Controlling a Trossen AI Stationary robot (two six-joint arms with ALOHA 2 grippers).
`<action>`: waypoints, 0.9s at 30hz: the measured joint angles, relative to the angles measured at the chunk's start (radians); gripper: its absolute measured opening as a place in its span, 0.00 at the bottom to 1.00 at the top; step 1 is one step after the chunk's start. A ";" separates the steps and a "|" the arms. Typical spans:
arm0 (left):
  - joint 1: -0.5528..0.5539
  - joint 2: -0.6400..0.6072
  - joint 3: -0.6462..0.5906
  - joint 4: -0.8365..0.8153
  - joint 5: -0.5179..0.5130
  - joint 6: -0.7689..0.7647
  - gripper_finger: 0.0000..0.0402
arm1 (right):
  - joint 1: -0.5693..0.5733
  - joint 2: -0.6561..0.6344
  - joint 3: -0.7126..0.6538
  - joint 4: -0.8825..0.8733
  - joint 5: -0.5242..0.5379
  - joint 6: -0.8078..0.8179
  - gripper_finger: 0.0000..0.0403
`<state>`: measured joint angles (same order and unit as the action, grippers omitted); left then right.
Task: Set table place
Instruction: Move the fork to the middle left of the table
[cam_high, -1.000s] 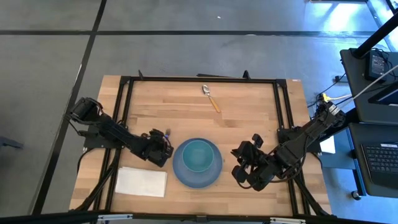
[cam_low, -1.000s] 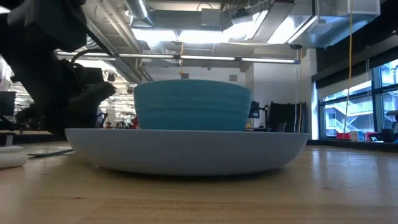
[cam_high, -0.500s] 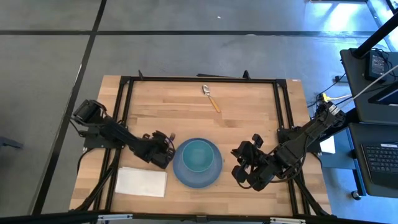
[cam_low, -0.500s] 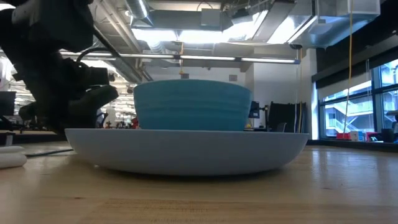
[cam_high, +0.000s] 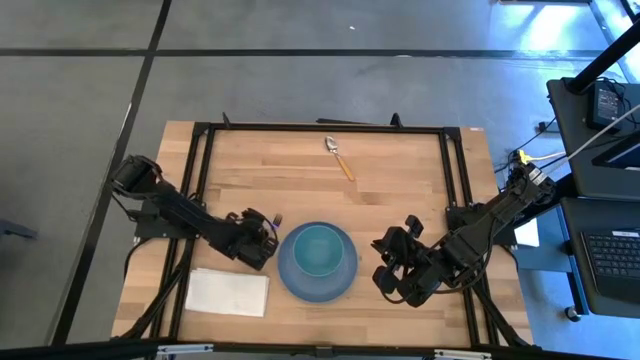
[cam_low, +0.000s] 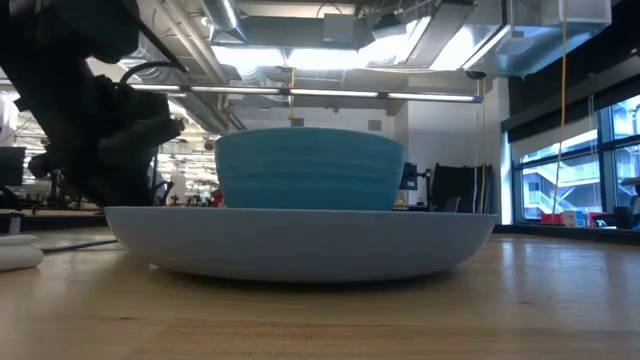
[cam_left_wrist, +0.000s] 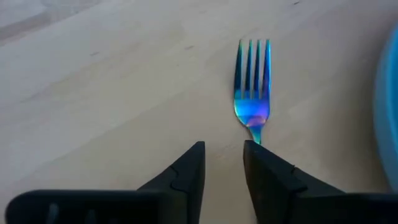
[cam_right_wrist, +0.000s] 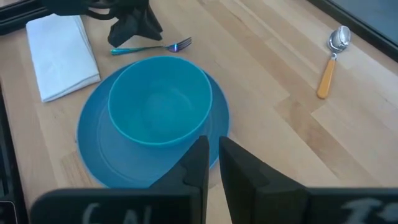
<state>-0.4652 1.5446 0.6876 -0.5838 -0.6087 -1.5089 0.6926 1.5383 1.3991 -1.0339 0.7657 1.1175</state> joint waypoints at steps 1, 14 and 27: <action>0.000 0.000 0.000 0.009 0.001 0.000 0.28 | 0.000 0.000 0.000 0.000 0.000 0.000 0.10; -0.028 0.092 0.005 0.085 0.000 -0.006 0.30 | 0.000 0.000 0.000 0.004 -0.001 0.000 0.10; -0.026 0.098 0.005 0.094 -0.015 -0.008 0.02 | 0.000 0.000 0.000 0.004 -0.001 0.000 0.10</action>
<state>-0.4911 1.6428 0.6929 -0.4900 -0.6239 -1.5173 0.6926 1.5383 1.3991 -1.0294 0.7647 1.1175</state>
